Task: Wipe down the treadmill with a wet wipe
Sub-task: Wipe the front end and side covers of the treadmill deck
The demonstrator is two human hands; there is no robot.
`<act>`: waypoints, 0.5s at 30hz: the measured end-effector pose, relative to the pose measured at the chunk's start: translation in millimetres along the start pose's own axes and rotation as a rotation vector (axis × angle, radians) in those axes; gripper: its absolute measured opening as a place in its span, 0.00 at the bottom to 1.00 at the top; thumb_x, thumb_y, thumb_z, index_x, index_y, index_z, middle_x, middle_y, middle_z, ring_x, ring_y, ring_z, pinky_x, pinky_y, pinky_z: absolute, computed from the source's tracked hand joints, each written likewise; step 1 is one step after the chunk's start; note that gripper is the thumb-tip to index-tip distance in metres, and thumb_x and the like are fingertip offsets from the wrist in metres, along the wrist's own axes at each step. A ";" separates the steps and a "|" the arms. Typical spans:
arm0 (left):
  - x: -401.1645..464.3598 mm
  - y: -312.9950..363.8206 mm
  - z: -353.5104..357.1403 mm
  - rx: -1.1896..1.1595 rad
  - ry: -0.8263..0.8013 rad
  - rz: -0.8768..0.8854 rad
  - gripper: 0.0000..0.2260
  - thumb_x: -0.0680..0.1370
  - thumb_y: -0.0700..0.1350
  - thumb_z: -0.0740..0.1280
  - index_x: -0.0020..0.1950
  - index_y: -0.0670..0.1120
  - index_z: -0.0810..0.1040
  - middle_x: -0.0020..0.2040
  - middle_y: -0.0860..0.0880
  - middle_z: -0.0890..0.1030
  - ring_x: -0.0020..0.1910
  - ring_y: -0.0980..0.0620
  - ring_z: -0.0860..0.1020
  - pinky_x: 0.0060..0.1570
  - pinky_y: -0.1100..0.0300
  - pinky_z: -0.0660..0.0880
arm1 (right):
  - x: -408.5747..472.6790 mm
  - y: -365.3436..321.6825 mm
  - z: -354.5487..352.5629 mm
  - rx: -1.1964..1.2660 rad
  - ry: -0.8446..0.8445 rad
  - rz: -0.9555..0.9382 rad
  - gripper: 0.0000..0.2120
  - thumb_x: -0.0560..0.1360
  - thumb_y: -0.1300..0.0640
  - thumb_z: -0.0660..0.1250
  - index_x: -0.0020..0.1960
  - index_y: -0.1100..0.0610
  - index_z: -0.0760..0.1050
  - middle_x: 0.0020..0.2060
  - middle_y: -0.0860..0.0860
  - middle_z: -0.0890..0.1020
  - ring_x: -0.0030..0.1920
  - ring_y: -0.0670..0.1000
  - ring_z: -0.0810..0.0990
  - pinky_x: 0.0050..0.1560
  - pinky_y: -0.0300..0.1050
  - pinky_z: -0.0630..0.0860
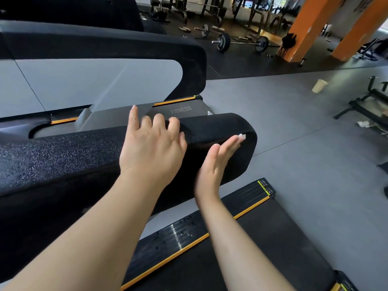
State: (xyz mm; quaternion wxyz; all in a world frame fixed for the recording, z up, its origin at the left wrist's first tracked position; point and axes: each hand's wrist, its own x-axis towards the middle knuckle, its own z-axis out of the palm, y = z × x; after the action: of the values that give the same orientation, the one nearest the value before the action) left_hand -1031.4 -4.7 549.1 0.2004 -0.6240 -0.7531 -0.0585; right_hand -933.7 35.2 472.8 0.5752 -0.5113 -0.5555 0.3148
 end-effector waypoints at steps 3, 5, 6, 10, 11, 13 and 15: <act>-0.3 -0.1 -1.2 -0.008 0.003 0.009 0.23 0.77 0.51 0.43 0.49 0.42 0.75 0.41 0.42 0.78 0.41 0.39 0.76 0.67 0.44 0.52 | 27.9 21.4 -7.5 -0.086 0.065 -0.009 0.30 0.80 0.50 0.44 0.76 0.61 0.38 0.73 0.45 0.40 0.74 0.41 0.39 0.69 0.30 0.36; -0.6 0.4 -1.2 -0.008 0.016 0.011 0.22 0.77 0.50 0.44 0.47 0.42 0.75 0.39 0.42 0.77 0.39 0.39 0.76 0.68 0.43 0.55 | 51.5 42.9 -18.5 -0.010 0.190 0.263 0.27 0.83 0.50 0.45 0.77 0.59 0.40 0.76 0.49 0.42 0.76 0.46 0.42 0.72 0.37 0.37; -0.8 0.3 -1.0 -0.009 0.024 0.010 0.21 0.77 0.50 0.45 0.46 0.42 0.75 0.38 0.42 0.77 0.38 0.39 0.75 0.68 0.43 0.56 | 55.1 50.5 -21.2 0.068 0.223 0.418 0.26 0.84 0.49 0.45 0.77 0.57 0.41 0.77 0.50 0.44 0.76 0.48 0.44 0.74 0.44 0.39; -1.1 1.0 0.8 0.005 0.051 0.014 0.20 0.77 0.50 0.45 0.44 0.42 0.75 0.37 0.43 0.76 0.37 0.40 0.75 0.66 0.44 0.56 | 21.9 41.5 -13.3 0.102 0.126 0.325 0.26 0.83 0.50 0.44 0.77 0.57 0.38 0.76 0.48 0.40 0.76 0.45 0.41 0.75 0.43 0.40; -0.8 1.2 1.2 0.013 0.055 0.013 0.20 0.77 0.50 0.45 0.44 0.43 0.75 0.37 0.43 0.76 0.37 0.40 0.75 0.66 0.44 0.57 | 19.1 36.6 -11.8 0.080 0.108 0.228 0.26 0.84 0.51 0.43 0.76 0.58 0.37 0.76 0.48 0.40 0.75 0.44 0.40 0.73 0.39 0.39; 0.2 0.9 1.0 0.015 0.061 0.016 0.20 0.77 0.50 0.45 0.44 0.43 0.75 0.37 0.43 0.76 0.37 0.40 0.75 0.66 0.43 0.59 | 33.2 35.8 -13.0 0.032 0.142 0.125 0.26 0.84 0.53 0.44 0.76 0.60 0.37 0.76 0.49 0.40 0.75 0.44 0.39 0.71 0.35 0.38; -0.4 0.2 0.5 0.000 0.068 0.029 0.21 0.77 0.50 0.45 0.45 0.42 0.75 0.37 0.42 0.77 0.37 0.40 0.75 0.67 0.43 0.60 | 54.1 47.6 -16.8 0.009 0.184 0.177 0.27 0.83 0.50 0.46 0.77 0.59 0.40 0.77 0.51 0.42 0.76 0.47 0.42 0.75 0.42 0.39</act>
State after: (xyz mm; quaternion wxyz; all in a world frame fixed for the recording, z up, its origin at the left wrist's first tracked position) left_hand -1031.3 -4.8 548.4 0.2265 -0.6323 -0.7368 -0.0768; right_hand -897.8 94.8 447.6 0.5958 -0.5826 -0.4518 0.3187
